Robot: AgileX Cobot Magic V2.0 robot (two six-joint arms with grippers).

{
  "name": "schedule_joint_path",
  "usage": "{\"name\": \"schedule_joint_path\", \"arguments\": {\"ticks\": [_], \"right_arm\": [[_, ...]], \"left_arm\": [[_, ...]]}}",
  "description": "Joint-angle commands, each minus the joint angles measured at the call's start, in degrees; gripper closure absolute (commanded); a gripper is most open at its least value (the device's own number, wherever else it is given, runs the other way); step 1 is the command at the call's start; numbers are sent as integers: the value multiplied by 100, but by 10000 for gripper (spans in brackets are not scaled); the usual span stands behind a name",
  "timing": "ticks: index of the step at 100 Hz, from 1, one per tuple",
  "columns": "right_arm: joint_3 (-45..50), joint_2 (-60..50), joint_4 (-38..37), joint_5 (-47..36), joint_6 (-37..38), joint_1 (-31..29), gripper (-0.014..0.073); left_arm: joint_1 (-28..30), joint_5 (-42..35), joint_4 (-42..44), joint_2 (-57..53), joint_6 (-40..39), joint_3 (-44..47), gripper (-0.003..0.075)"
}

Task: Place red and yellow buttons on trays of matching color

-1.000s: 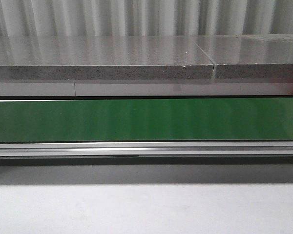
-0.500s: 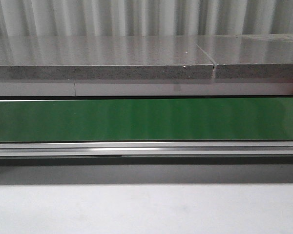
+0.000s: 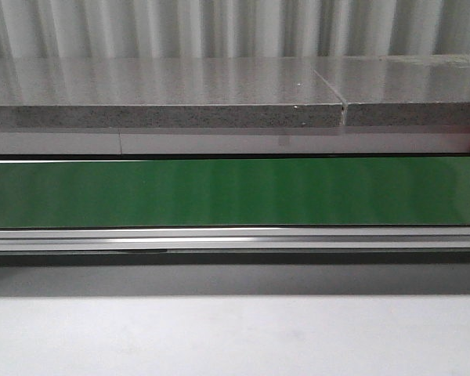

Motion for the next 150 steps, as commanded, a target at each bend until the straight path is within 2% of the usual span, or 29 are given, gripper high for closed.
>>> {"name": "schedule_joint_path", "arguments": {"ticks": [1,41,82,88,101,119,127,150], "right_arm": [[-149,24,-6,-378,-56,19,716],[-149,24,-6,-378,-56,19,716],[-149,24,-6,-378,-56,19,716],[-149,24,-6,-378,-56,19,716],[-149,24,-6,-378,-56,19,716],[-149,24,-6,-378,-56,19,716],[-149,24,-6,-378,-56,19,716],[-149,24,-6,-378,-56,19,716]], "left_arm": [[33,10,-22,104,7,-329,239],[451,25,-65,1061,-87,-1111,239],[438,-37,-445,1667,-87,-1735,242],[438,-74,-445,1667,-87,-1735,266],[438,-75,-445,1667,-39,-1735,409],[438,-75,-445,1646,-39,-1735,551],[438,-75,-432,1574,-39,-1735,573],[238,45,-392,904,-35,-1735,575]]}}
